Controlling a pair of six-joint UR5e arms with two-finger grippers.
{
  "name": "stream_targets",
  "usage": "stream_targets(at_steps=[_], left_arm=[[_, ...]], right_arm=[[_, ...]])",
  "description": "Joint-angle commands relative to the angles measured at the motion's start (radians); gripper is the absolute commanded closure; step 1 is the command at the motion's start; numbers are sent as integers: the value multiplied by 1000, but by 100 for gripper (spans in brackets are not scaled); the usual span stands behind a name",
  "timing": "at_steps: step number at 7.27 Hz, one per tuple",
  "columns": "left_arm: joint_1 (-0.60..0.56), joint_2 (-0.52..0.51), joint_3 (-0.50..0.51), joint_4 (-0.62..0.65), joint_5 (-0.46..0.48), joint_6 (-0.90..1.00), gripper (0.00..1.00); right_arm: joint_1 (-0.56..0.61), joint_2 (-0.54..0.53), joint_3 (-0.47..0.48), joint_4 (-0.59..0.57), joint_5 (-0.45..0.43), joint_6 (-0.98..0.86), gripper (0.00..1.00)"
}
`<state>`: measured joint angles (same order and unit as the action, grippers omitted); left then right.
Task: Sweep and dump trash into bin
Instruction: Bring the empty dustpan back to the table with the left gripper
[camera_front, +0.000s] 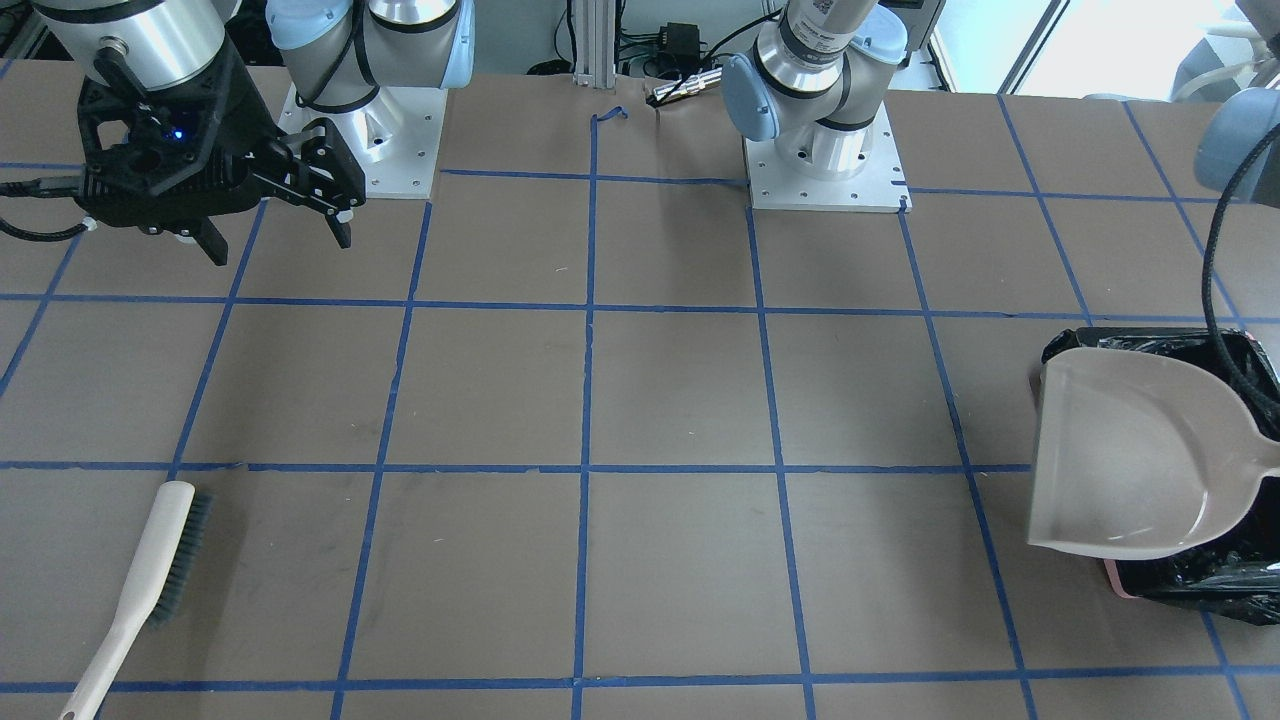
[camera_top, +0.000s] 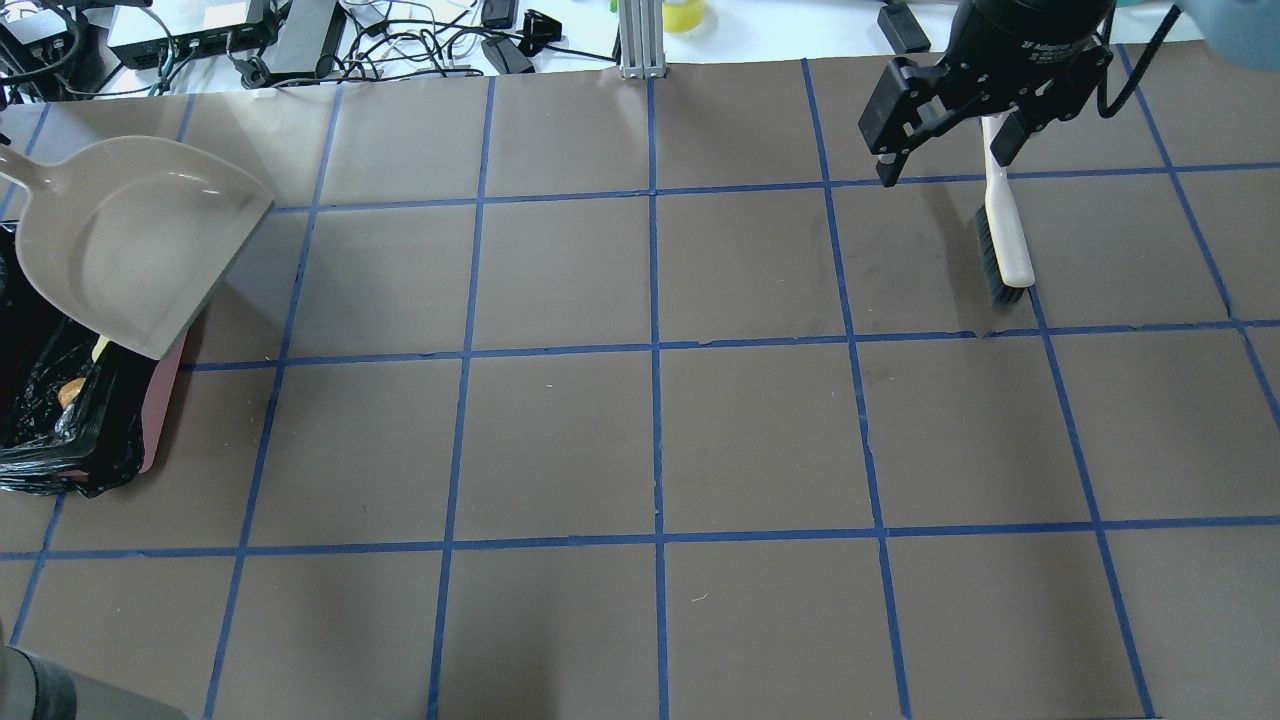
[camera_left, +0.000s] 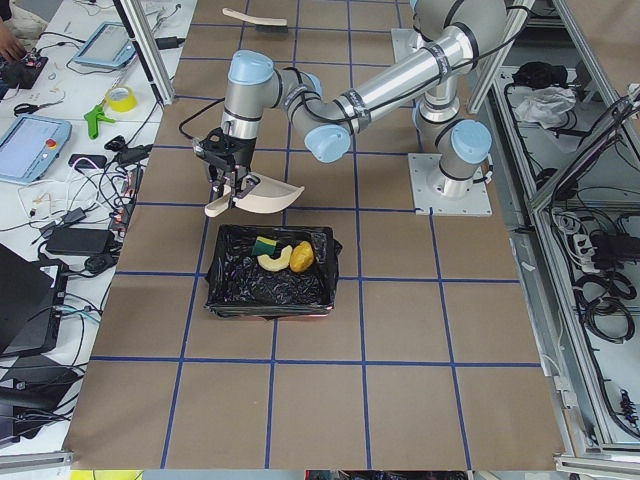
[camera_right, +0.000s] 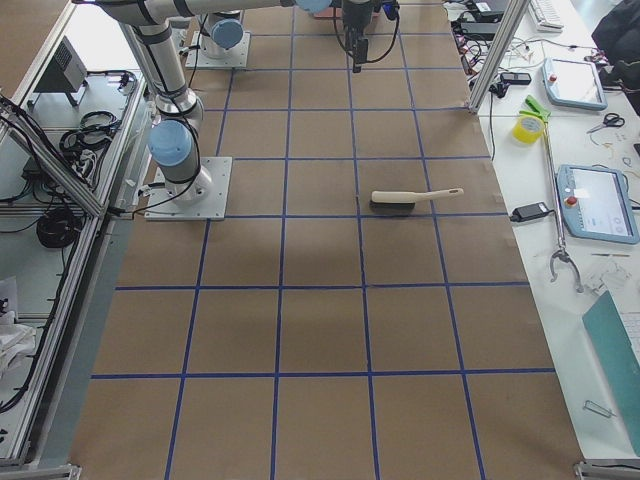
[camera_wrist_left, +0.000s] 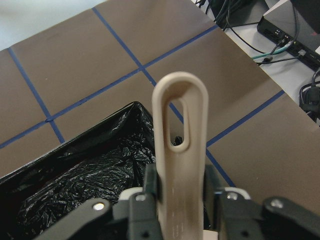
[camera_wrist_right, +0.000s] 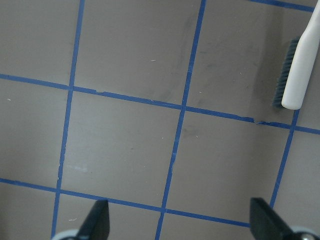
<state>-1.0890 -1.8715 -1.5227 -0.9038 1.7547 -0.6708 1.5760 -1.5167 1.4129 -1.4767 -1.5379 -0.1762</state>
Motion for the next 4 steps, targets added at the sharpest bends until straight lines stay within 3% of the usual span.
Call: stream_targets(at_steps=[1,4], left_arm=[[-118,-17,-11,-87,-32,-300,100],[-228,-93,-19,-103,-37,-435,100]], right_arm=[[-1,1,3,1,-1,0,0],[-2,1,26,-4,1,0,0]])
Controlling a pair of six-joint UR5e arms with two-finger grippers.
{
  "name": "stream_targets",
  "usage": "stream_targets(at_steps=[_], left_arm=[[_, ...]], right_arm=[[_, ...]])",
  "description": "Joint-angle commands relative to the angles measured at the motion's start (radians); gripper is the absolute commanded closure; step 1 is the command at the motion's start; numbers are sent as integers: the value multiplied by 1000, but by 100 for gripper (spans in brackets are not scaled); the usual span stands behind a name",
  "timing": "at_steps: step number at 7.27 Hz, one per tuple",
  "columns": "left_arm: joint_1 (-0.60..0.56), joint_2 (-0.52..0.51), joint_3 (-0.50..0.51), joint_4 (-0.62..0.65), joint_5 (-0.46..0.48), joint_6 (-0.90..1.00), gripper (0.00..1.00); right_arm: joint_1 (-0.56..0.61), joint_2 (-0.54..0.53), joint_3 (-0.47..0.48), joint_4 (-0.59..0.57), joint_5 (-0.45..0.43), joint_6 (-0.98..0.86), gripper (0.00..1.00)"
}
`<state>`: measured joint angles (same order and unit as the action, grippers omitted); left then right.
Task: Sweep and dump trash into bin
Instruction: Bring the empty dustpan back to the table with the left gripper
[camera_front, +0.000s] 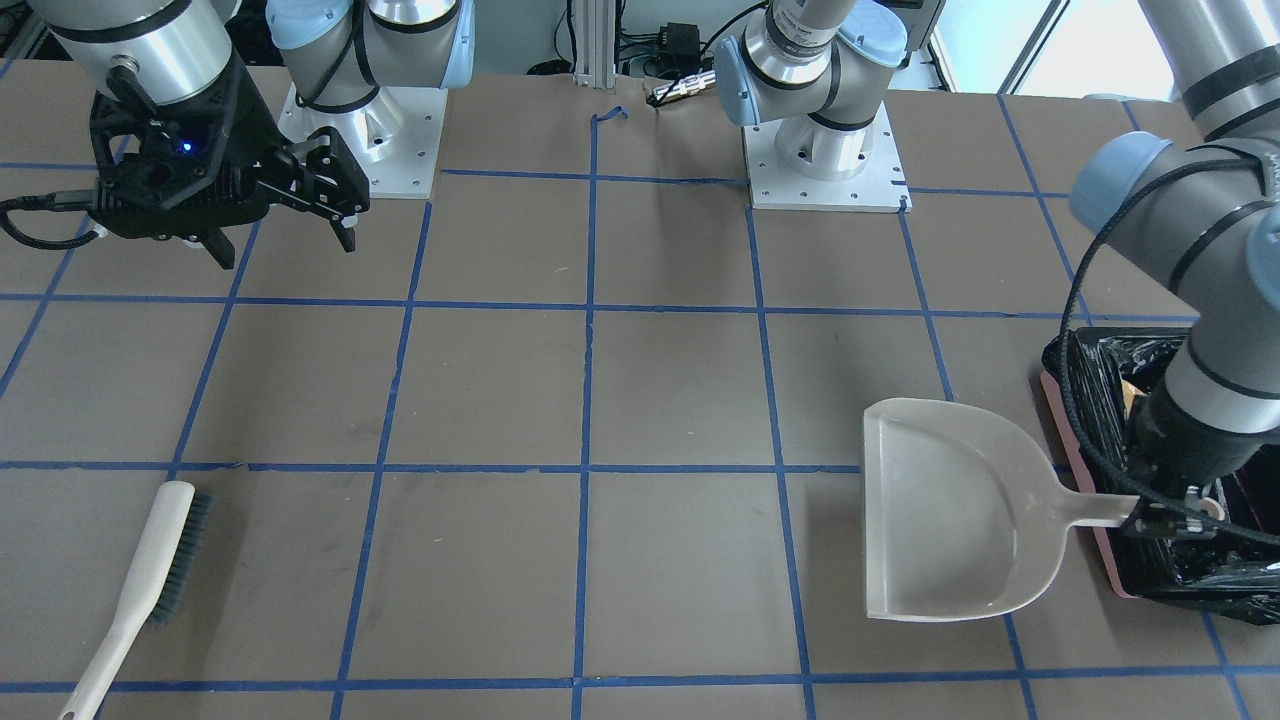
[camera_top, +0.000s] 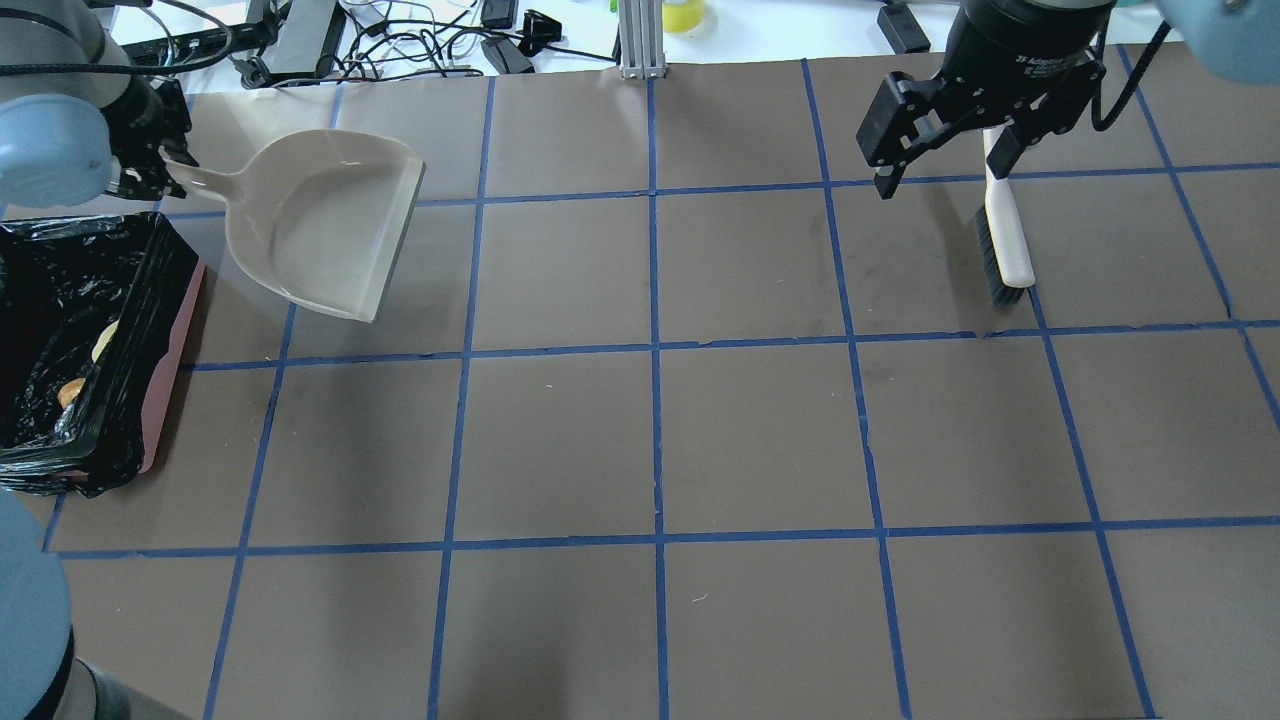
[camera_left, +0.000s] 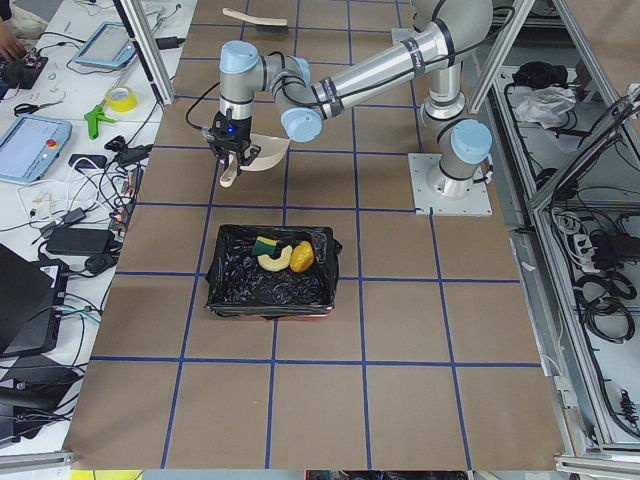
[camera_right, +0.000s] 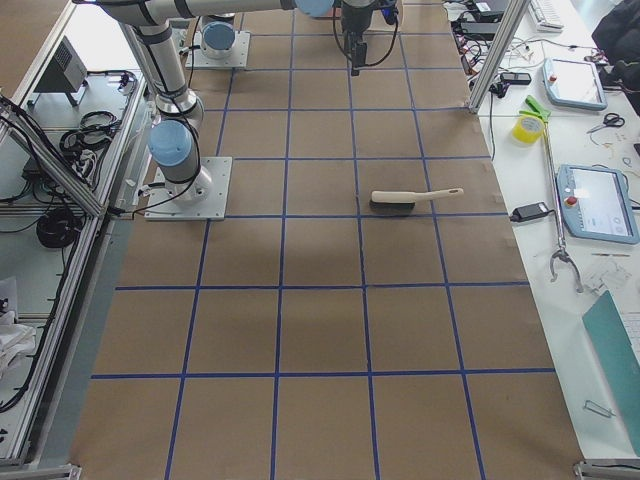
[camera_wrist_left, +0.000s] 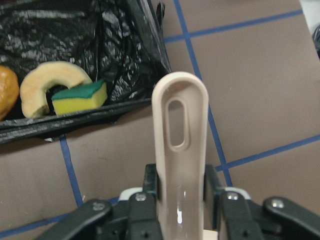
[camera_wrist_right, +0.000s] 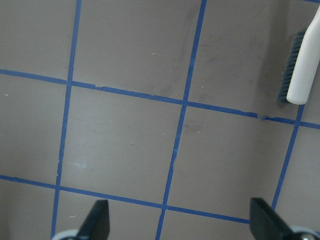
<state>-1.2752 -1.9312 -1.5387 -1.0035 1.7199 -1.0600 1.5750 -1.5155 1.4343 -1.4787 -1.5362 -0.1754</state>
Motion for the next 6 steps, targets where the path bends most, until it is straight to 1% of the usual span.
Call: stream_targets(at_steps=[1,2,3,6], left_arm=[[-76,-70,-3,5,-19,-89,100],[-90,-109,-3,12,-29,-90,100],[-95,-139,5,16,-75,-84,100],[-98,-204,18,52,-82,-81,100]], right_arm=[[0,0,6,-2,-1,-1,0],[-1,0,6,-2,-1,-1,0],[-1,0,6,-3,-1,0,0],[-9,0,6,0,7,0,0]])
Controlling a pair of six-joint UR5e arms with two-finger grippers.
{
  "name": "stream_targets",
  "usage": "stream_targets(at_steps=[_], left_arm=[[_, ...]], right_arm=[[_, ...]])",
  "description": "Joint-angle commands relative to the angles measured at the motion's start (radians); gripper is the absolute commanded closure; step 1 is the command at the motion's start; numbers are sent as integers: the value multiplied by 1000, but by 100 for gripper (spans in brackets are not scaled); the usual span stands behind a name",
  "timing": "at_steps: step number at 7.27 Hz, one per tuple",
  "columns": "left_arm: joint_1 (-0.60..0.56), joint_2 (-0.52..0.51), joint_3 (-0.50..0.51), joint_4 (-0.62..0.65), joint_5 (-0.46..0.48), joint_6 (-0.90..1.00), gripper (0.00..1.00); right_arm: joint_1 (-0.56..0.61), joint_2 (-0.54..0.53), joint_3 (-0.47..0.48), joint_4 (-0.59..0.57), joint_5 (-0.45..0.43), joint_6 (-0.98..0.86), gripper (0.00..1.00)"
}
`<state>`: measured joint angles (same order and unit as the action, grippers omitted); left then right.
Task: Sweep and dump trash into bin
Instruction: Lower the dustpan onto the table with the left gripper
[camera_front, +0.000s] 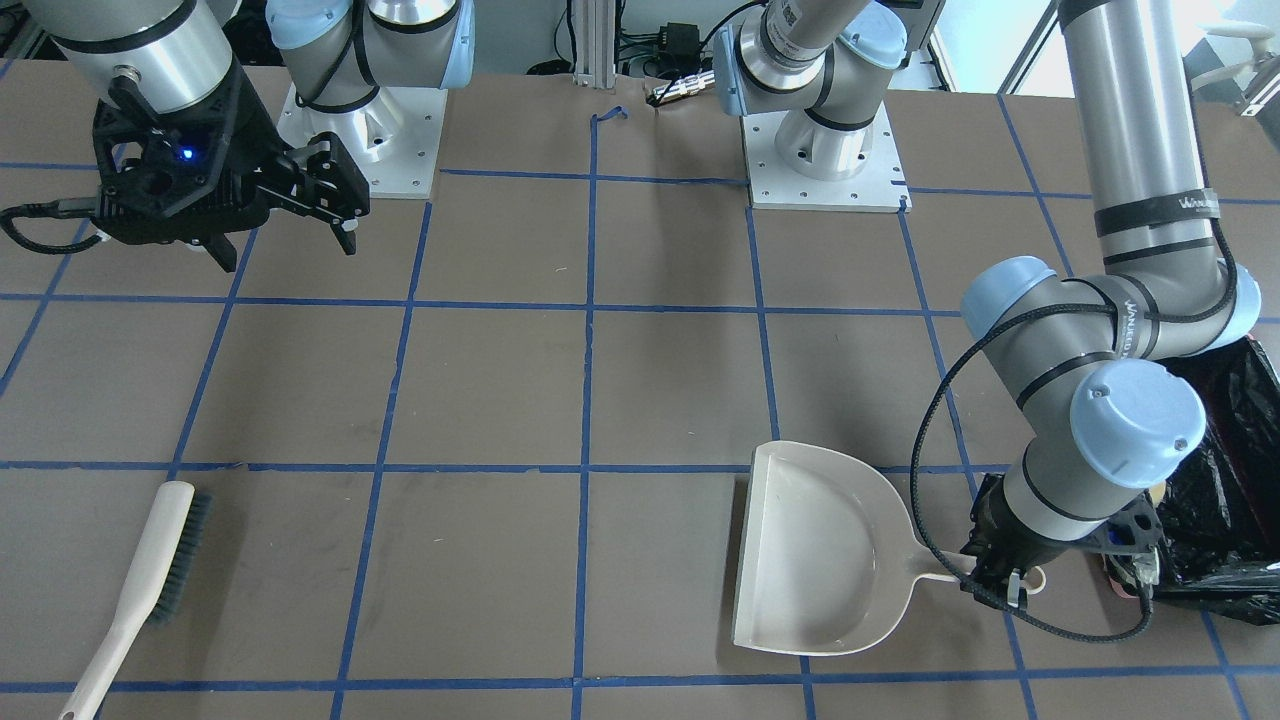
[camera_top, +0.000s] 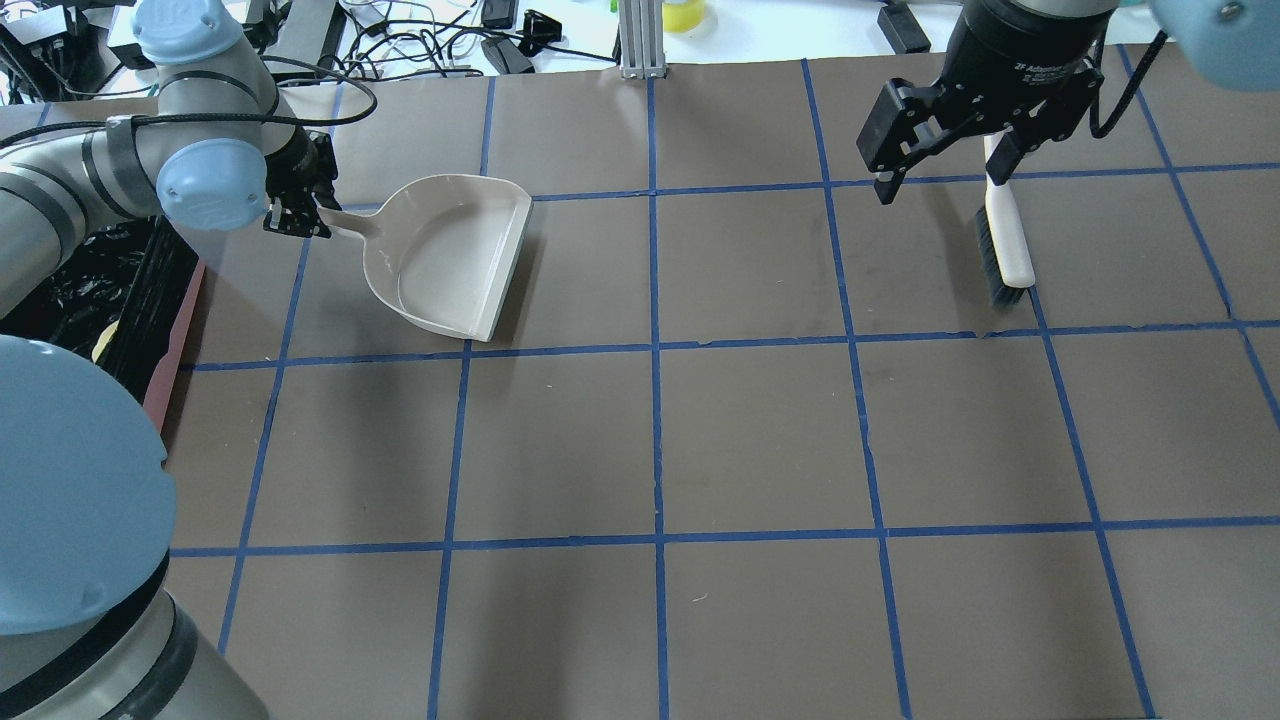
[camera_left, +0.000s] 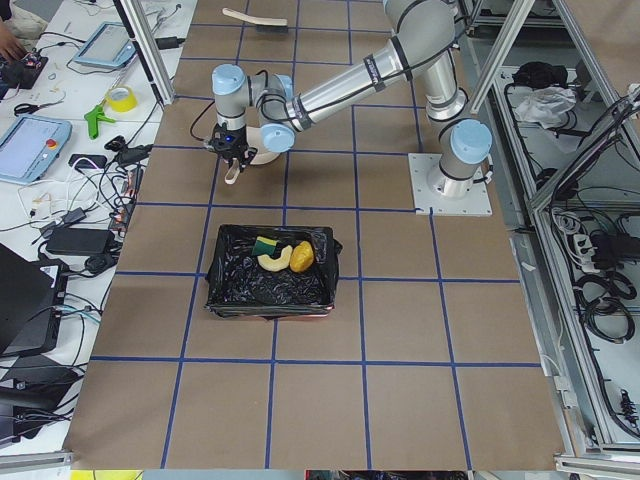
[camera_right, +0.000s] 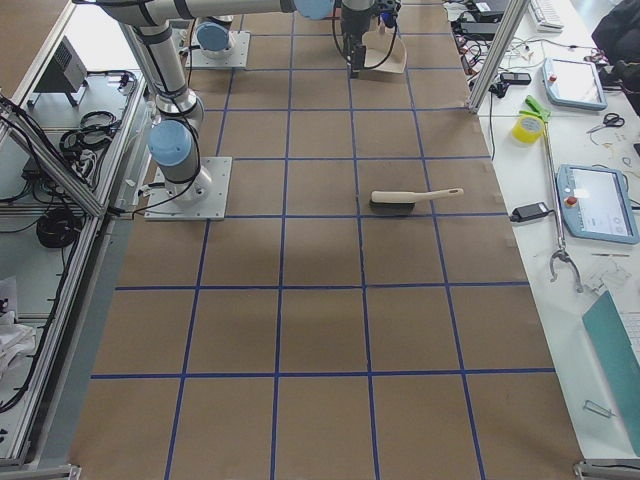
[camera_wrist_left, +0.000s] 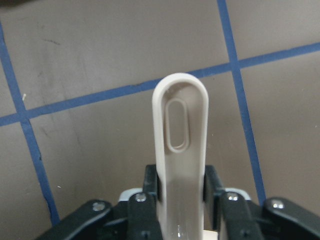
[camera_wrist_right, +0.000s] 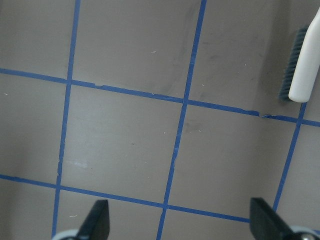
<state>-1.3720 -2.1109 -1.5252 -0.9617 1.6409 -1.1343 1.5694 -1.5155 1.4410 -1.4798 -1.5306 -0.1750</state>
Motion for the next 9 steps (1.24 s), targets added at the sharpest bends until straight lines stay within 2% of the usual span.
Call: stream_targets(at_steps=[1,9], left_arm=[[-1,-37,7,24,-1,-13,100],[-16,-49,16,37,7,-61,100]], right_arm=[[-3,0,1,1,3,0,0],[-3,1,2,1,-3,-1,0]])
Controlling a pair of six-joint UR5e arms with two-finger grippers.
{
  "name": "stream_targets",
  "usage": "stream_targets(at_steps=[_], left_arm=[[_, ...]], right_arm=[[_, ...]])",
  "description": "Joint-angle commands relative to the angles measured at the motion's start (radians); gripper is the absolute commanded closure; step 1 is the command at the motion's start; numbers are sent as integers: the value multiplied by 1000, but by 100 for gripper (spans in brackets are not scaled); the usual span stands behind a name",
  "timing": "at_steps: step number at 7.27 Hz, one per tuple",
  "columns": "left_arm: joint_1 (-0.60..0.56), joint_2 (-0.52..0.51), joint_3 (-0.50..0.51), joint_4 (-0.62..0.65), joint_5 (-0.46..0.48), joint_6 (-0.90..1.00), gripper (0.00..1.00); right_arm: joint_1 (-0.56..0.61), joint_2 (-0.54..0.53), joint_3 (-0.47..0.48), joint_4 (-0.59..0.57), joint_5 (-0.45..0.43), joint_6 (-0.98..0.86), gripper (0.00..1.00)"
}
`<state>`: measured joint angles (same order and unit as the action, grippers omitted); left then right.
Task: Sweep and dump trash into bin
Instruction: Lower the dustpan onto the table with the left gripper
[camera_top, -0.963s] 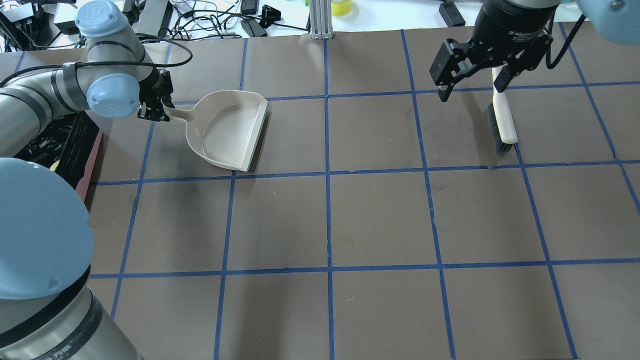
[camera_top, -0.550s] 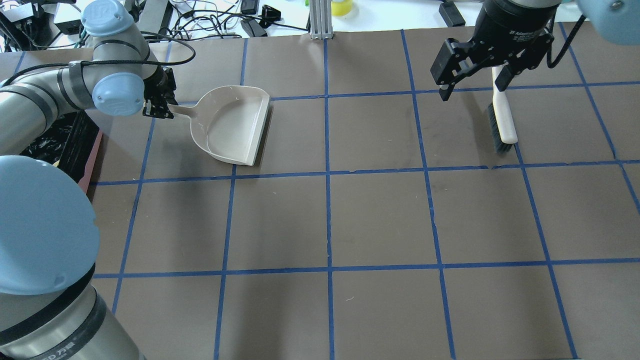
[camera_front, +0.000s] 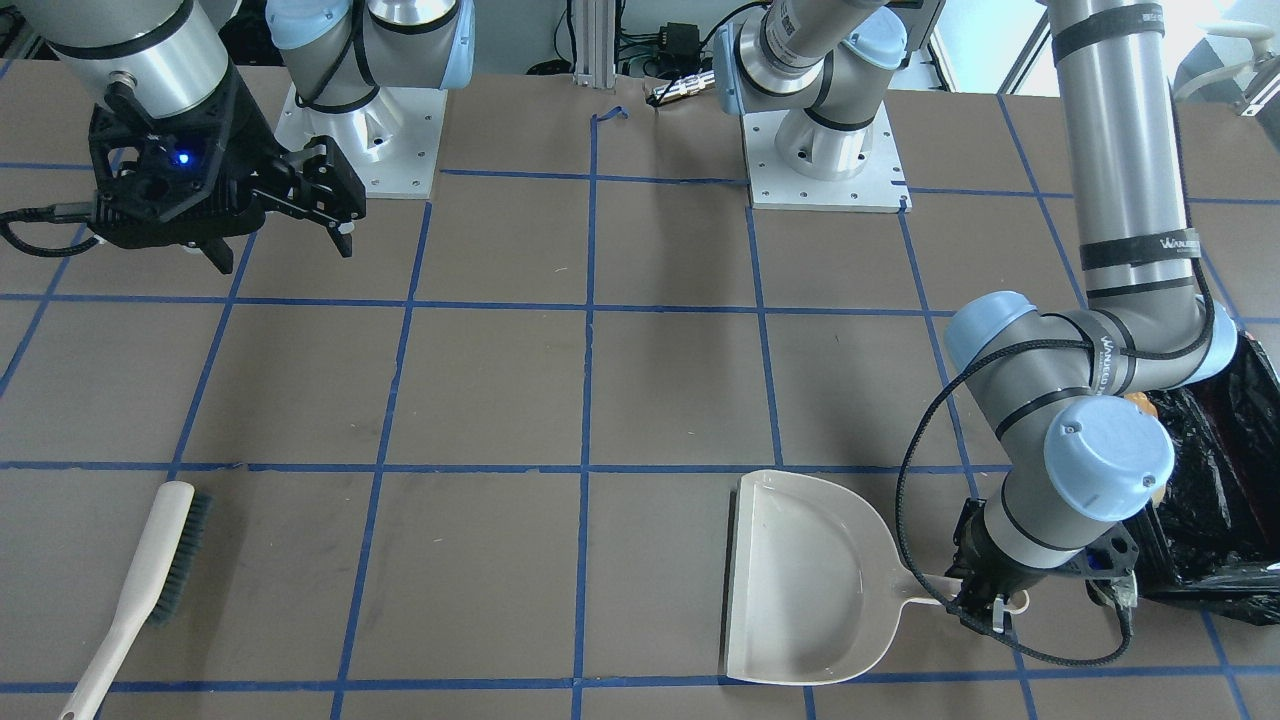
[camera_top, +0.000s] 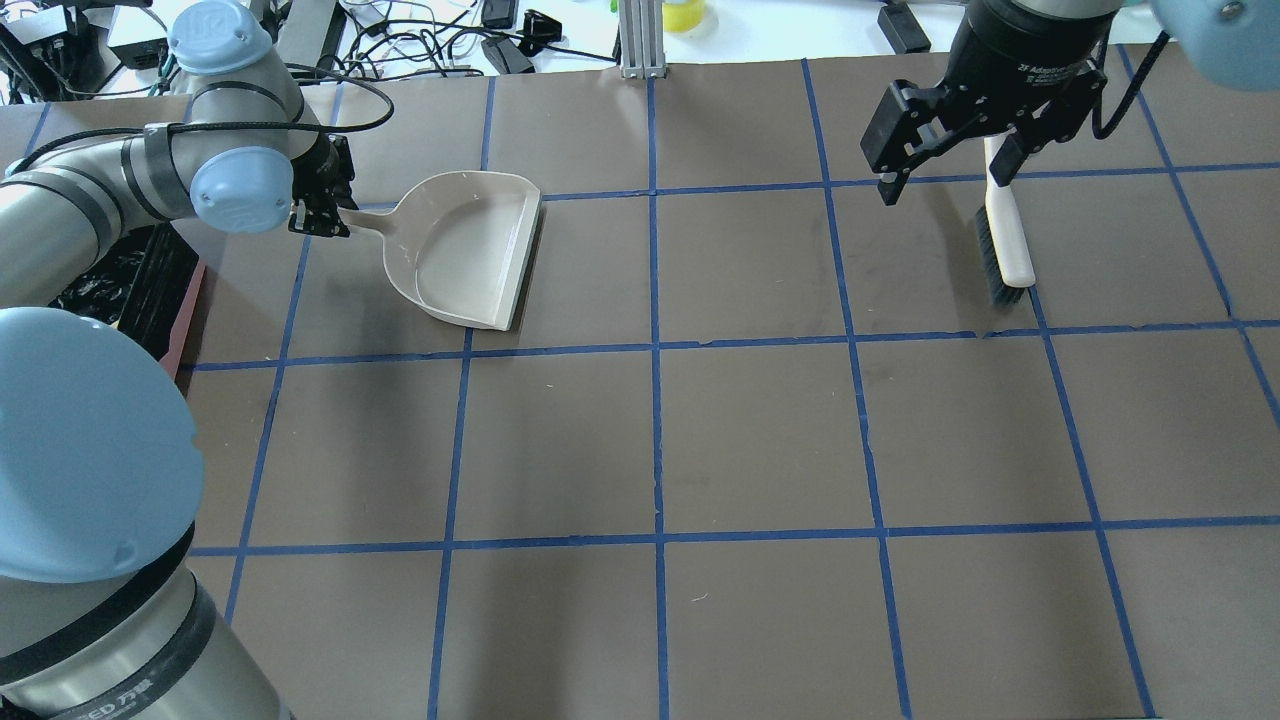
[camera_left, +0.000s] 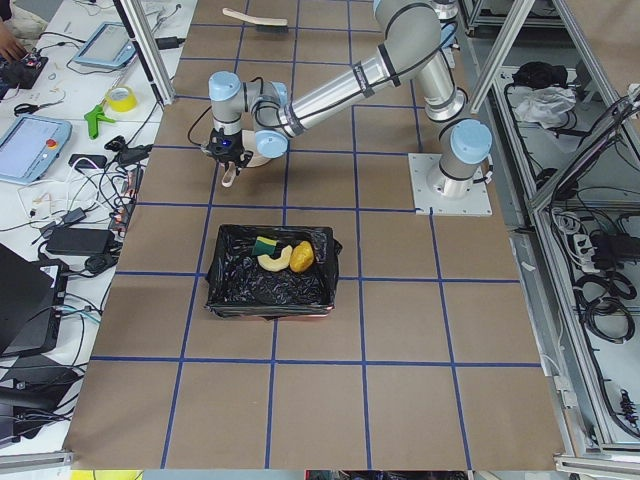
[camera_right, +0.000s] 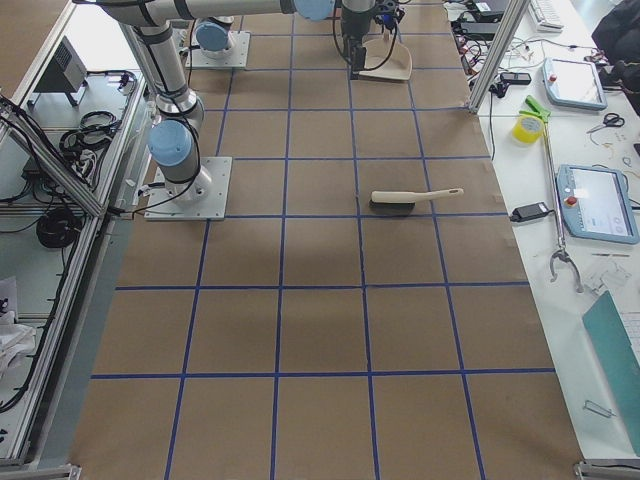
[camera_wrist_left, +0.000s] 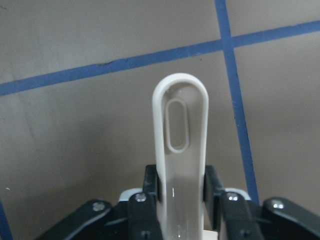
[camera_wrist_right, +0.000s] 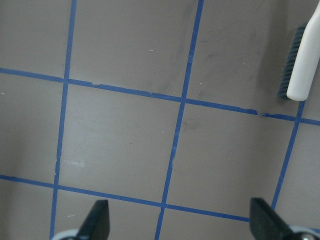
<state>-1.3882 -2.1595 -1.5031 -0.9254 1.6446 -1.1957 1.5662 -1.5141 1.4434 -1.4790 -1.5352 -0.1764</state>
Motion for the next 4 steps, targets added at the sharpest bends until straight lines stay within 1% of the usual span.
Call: stream_targets(at_steps=[1,2,3,4], left_arm=[[0,3,-6,0,7,4,84],[0,7,-6,0,14,7,64],[0,18,-9,0,24,-5,49],[-2,24,-8,0,74,-22,34]], right_arm=[[0,0,0,0,7,2,0],[0,0,0,0,7,2,0],[0,0,0,0,7,2,0],[0,0,0,0,7,2,0]])
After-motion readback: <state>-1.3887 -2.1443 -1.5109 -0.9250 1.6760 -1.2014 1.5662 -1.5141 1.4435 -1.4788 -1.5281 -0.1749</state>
